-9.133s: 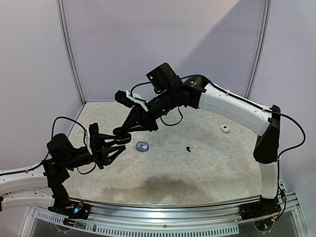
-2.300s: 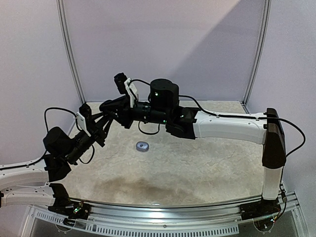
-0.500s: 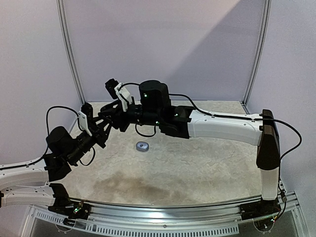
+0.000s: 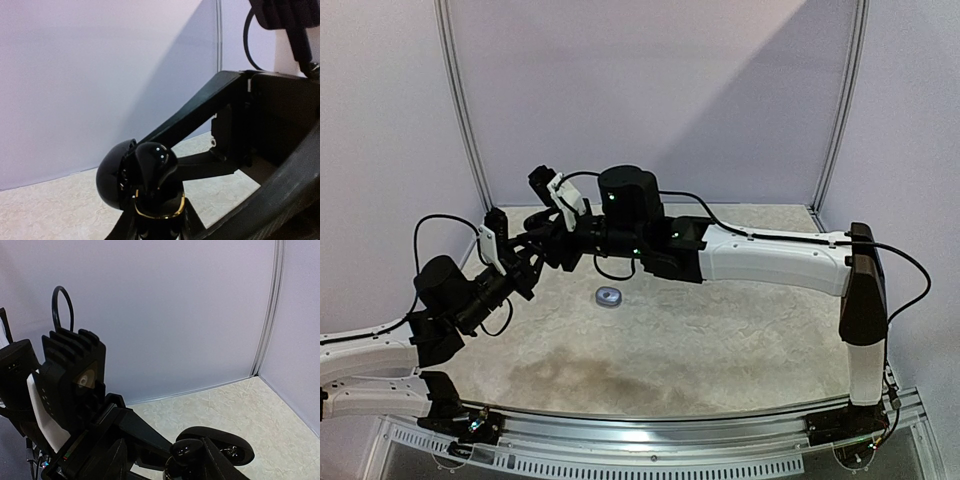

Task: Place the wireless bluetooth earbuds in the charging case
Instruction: Insert the left earbud into the left side groove of the charging case.

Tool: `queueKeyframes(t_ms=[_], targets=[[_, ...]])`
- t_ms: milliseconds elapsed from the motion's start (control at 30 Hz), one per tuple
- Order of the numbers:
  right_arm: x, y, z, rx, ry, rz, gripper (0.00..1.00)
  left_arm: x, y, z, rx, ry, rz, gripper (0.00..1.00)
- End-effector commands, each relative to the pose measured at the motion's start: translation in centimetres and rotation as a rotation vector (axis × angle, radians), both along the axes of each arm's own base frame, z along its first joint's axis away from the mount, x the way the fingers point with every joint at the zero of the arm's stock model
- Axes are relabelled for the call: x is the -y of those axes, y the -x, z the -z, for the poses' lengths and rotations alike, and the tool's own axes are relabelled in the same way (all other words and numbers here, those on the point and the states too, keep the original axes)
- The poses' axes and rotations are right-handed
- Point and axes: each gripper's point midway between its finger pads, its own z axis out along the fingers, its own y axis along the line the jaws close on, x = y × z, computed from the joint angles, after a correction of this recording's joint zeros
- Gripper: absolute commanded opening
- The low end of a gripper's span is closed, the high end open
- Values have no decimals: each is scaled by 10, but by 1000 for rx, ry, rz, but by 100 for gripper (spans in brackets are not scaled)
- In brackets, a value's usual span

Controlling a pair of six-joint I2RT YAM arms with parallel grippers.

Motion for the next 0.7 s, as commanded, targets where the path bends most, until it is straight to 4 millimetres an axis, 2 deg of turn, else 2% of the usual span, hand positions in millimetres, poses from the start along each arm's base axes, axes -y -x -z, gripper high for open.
queueKeyframes(t_ms=[0, 467, 667], targets=[[16, -41, 16, 38, 79, 148, 51, 5, 16, -43, 105, 93, 82, 0], [19, -42, 7, 89, 81, 154, 55, 5, 16, -40, 82, 104, 94, 0], [16, -34, 4, 94, 74, 105, 55, 6, 15, -39, 80, 97, 95, 0]])
